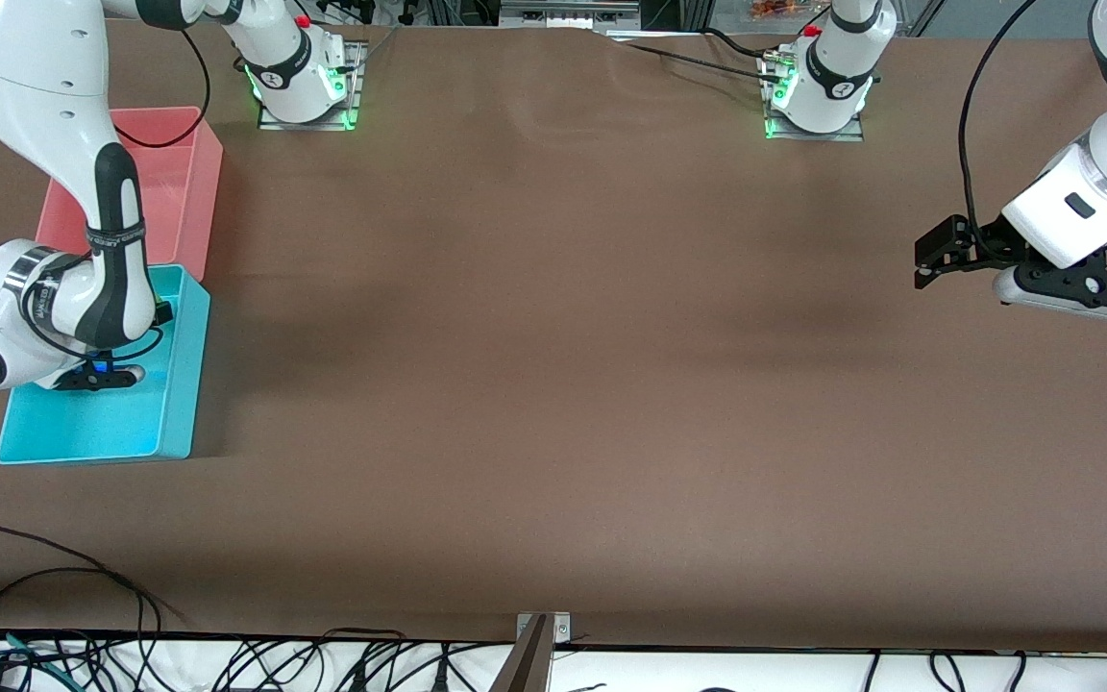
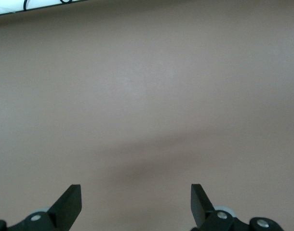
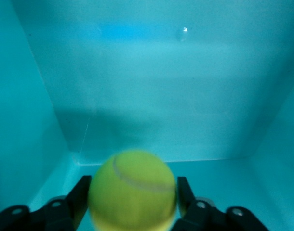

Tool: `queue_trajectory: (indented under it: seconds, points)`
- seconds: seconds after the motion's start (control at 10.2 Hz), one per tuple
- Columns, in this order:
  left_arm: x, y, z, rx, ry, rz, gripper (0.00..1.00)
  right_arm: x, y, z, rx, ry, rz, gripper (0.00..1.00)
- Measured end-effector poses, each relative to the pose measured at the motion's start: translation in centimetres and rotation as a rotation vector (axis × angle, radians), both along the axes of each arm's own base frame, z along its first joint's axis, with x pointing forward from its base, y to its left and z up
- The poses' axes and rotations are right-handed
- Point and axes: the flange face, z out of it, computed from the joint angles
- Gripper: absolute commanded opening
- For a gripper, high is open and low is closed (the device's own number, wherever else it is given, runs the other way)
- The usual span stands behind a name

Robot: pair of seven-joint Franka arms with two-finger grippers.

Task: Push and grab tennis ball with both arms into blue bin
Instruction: 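Lower the ball into the cyan bin and open the right gripper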

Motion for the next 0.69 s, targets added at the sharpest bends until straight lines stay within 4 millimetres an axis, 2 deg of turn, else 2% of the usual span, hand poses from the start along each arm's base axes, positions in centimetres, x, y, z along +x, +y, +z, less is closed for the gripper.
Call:
queue_trajectory:
  seconds: [0.39,0.49,0.69]
  points:
    - [0.0,0.0,0.0,0.000,0.000,0.000,1.00,0.5,0.1,0.6,0.010,-0.006,0.022,1.00]
    - [0.0,0.0,0.0,0.000,0.000,0.000,1.00,1.0,0.3,1.3,0.012,-0.008,0.024,1.00]
    - [0.0,0.0,0.0,0.000,0.000,0.000,1.00,2.3,0.5,4.0,0.016,-0.006,0.023,1.00]
